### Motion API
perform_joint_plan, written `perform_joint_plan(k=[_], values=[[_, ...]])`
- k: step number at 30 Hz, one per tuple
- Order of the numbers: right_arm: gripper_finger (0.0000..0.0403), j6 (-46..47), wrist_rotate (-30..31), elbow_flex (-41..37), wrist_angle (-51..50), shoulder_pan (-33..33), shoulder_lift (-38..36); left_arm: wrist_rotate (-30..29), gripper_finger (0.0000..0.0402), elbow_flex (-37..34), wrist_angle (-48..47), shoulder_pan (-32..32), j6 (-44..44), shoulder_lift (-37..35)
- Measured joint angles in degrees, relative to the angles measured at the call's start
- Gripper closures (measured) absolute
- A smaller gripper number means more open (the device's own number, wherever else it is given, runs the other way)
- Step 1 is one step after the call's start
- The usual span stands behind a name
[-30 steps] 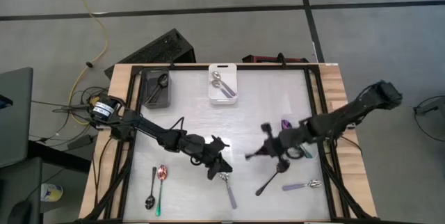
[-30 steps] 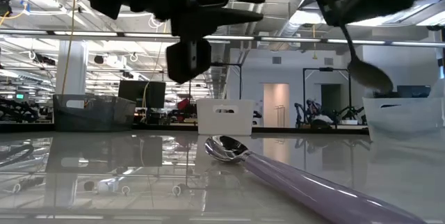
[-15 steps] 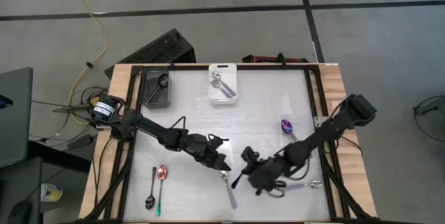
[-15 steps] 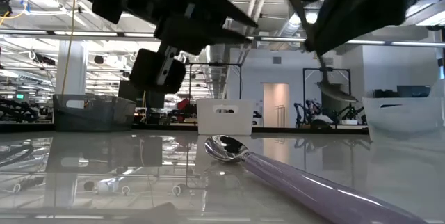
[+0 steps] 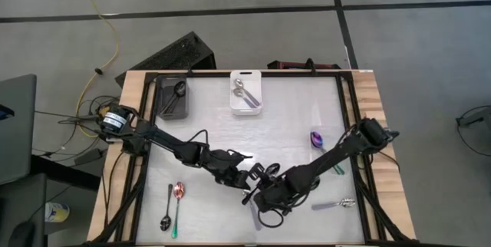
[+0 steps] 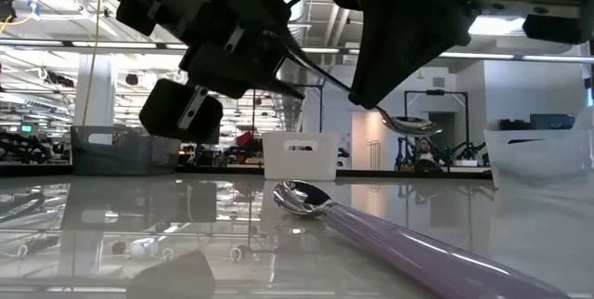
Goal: Sort silverware by color (type)
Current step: Put the black spoon into the black bin
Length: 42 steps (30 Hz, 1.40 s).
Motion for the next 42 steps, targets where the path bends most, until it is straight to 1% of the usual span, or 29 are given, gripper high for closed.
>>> perform_joint_plan(k=[4,6,9,12,15,22,27,31,33,36,42], values=[[0.0379,-0.44,-0.17,0.02,0.18,0.08,0.37,0.46,0.0338,0.0,-0.71,-0.02,4.21,0.0],[0.0379,-0.63,-0.19,0.04,0.75,0.02,0.33,3.15,0.0338,0.0,-0.94,0.11,6.44,0.0],[0.0379,-1.1,-0.73,0.04,1.37,0.01,0.33,7.84,0.0338,0.0,-1.28,0.69,7.09,0.0],[0.0379,-2.06,-0.88,0.04,2.42,0.21,0.33,10.01,0.0338,0.0,-1.28,0.83,10.2,0.0],[0.0379,-2.53,-1.01,0.04,2.68,0.43,0.33,10.79,0.0338,0.0,-1.3,0.83,12.32,0.0],[0.0379,-0.57,-1.21,0.04,2.27,-0.32,0.33,13.1,0.0338,0.0,-1.35,0.81,12.18,0.0],[0.0379,-0.53,-1.22,0.04,1.1,-0.7,0.33,13.66,0.0338,0.0,-1.35,1.02,8.76,0.02],[0.0379,-0.36,-1.2,0.04,-1.78,-0.87,0.33,17.55,0.0338,0.0,-1.22,1.81,7.45,0.02],[0.0379,0.56,-1.17,0.04,-2.91,-1.06,0.33,18.58,0.0338,0.0,-1.2,2.13,7.34,0.02],[0.0379,2.6,-1.2,0.04,-3.38,-1.62,0.33,18.9,0.0338,0.0,-1.19,2.43,7.34,0.02],[0.0379,2.77,-1.11,0.04,-3.75,-1.67,0.31,18.5,0.0338,0.0,-1.37,3.26,8.5,0.02]])
